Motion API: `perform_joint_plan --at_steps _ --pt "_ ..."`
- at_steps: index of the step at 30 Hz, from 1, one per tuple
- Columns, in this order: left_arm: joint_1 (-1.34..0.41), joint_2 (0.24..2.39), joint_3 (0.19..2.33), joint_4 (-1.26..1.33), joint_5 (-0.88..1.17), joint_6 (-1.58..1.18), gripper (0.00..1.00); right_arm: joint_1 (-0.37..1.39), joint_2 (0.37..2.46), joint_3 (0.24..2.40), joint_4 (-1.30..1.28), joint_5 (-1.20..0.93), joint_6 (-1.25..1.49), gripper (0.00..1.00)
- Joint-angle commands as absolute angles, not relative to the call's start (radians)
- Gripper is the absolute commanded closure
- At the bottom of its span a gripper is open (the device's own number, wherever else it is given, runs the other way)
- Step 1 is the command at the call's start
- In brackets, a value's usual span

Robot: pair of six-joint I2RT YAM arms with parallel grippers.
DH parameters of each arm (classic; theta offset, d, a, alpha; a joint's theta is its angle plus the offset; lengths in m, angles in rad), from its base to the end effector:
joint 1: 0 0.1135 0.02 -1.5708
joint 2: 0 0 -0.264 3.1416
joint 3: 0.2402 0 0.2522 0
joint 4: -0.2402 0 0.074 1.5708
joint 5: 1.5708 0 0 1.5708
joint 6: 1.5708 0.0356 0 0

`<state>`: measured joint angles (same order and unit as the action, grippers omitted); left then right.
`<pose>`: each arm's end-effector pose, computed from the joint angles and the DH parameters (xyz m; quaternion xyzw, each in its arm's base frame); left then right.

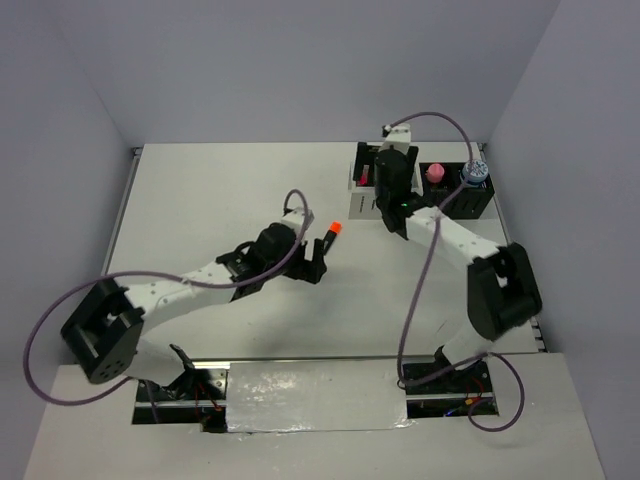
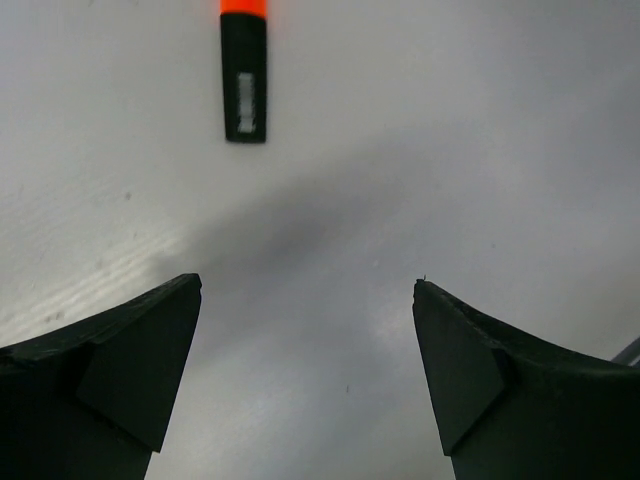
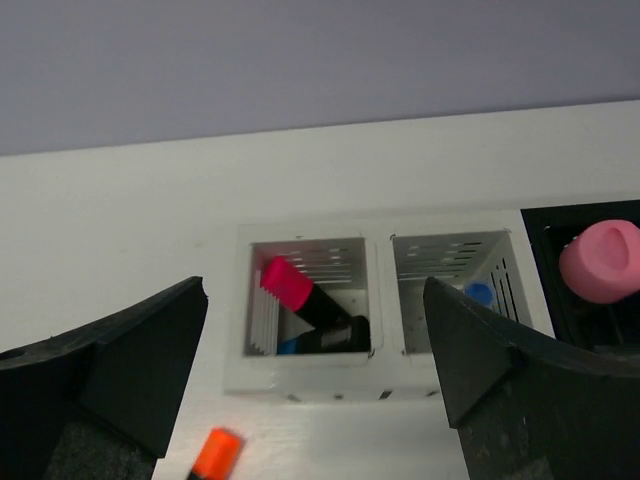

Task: Sort the stationery into containers
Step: Pick up the pen from the center of the board.

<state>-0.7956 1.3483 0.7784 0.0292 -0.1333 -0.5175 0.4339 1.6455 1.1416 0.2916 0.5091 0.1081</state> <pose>0.2092 -0.2067 0.2331 0.0879 0.8645 -0.2541 0.4247 0.3574 0.1465 0.2889 0.0340 0.7687 -0.0260 0.6382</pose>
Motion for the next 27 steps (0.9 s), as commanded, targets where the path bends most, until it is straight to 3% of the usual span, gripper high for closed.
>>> perform_joint_plan --at_steps 1,5,10,20,22,23,25,26,27 --pt "-0.773 1.510 0.925 0.081 -0.062 -0.407 0.01 0.430 1.398 1.088 0.189 0.407 0.280 0.04" --pt "-0.750 1.779 1.173 -0.047 -0.048 -0.371 0.06 0.433 1.208 0.973 0.074 0.259 0.357 0.05" --pt "-0.758 1.945 1.350 -0.185 -0.195 -0.399 0.12 0.437 0.979 0.873 0.008 0.161 0.382 0.04" --pt "-0.753 2.080 1.384 -0.161 -0.183 -0.376 0.27 0.442 0.720 0.833 -0.098 0.035 0.416 0.04" --pt "-0.755 2.089 1.362 -0.147 -0.186 -0.383 0.35 0.440 0.695 0.827 -0.113 0.032 0.416 0.04" --pt "-0.755 2.094 1.352 -0.140 -0.184 -0.391 0.45 0.442 0.690 0.825 -0.115 0.026 0.416 0.04" --pt "-0.755 2.100 1.327 -0.127 -0.192 -0.399 0.51 0.440 0.684 0.822 -0.120 0.015 0.417 0.04" --pt "-0.755 2.100 1.318 -0.123 -0.192 -0.405 0.64 0.440 0.683 0.824 -0.124 0.009 0.417 0.04" --pt "-0.755 2.102 1.301 -0.118 -0.187 -0.410 0.70 0.442 0.681 0.822 -0.124 0.005 0.417 0.04"
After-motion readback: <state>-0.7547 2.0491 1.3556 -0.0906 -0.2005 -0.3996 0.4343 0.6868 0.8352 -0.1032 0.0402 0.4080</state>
